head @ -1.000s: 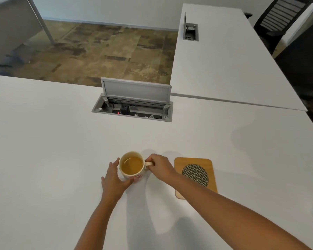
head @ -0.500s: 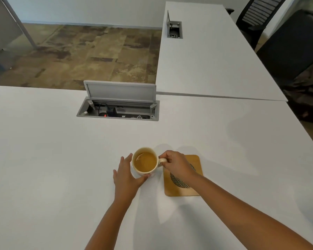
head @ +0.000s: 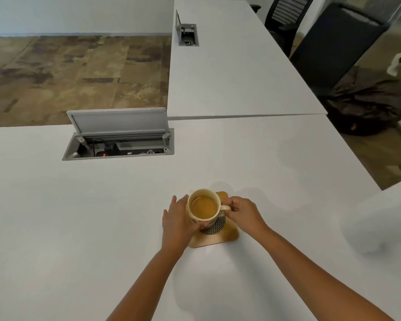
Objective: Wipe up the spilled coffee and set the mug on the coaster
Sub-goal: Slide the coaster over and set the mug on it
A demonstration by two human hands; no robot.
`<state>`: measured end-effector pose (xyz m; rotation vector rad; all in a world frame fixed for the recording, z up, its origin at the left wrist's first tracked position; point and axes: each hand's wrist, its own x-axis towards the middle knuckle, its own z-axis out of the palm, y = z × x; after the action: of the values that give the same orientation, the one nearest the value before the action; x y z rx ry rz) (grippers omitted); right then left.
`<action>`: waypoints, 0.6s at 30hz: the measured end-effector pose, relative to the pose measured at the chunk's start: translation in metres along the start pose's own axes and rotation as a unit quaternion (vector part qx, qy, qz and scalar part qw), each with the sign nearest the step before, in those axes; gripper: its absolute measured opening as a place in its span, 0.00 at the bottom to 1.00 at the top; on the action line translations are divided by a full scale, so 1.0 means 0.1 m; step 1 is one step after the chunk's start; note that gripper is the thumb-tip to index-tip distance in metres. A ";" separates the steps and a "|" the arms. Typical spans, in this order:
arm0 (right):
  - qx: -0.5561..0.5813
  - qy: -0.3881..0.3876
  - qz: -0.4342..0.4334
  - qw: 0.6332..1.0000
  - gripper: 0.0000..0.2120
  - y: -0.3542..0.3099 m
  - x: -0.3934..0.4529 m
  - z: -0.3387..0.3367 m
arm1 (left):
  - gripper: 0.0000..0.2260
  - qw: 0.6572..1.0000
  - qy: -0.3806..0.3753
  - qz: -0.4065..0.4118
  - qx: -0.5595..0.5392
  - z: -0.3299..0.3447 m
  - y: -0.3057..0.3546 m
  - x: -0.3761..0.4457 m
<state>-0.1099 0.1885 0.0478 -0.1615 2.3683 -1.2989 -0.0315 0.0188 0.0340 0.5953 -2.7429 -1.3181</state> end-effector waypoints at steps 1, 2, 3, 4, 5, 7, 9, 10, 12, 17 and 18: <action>0.000 0.004 -0.001 1.000 0.11 0.03 -0.02 -0.03 | 0.38 1.000 -0.008 -0.002 -0.001 0.03 0.01 0.01; -0.001 0.005 -0.003 1.000 0.12 0.05 -0.03 -0.05 | 0.38 1.000 -0.015 -0.002 0.000 0.06 0.03 0.02; -0.004 0.005 -0.004 1.000 0.12 0.06 -0.04 -0.07 | 0.37 1.000 -0.019 0.000 0.004 0.08 0.04 0.03; -0.007 0.004 -0.004 1.000 0.12 0.08 -0.04 -0.09 | 0.36 1.000 -0.021 0.005 0.009 0.10 0.04 0.04; -0.009 0.003 -0.002 1.000 0.12 0.10 -0.05 -0.11 | 0.34 1.000 -0.021 0.010 0.014 0.12 0.05 0.04; -0.010 0.002 0.001 1.000 0.12 0.13 -0.05 -0.14 | 0.34 1.000 -0.020 0.013 0.017 0.16 0.06 0.04; -0.003 0.000 0.006 1.000 0.12 0.16 -0.05 -0.15 | 0.33 0.999 -0.014 0.018 0.023 0.18 0.08 0.03; -0.002 -0.002 0.008 1.000 0.11 0.17 -0.05 -0.16 | 0.32 0.999 -0.008 0.022 0.024 0.19 0.09 0.02; -0.007 -0.006 0.010 1.000 0.10 0.20 -0.05 -0.16 | 0.31 0.999 0.003 0.029 0.024 0.19 0.10 0.01; 0.000 -0.005 0.007 1.000 0.12 0.24 -0.03 -0.15 | 0.32 0.999 0.003 0.032 0.024 0.22 0.09 -0.01; -0.001 -0.004 0.006 1.000 0.11 0.24 -0.03 -0.16 | 0.32 0.999 -0.001 0.029 0.022 0.22 0.09 -0.01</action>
<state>-0.1110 0.2148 0.0364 -0.1541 2.3602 -1.2877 -0.0376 0.0409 0.0266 0.5121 -2.7748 -1.2513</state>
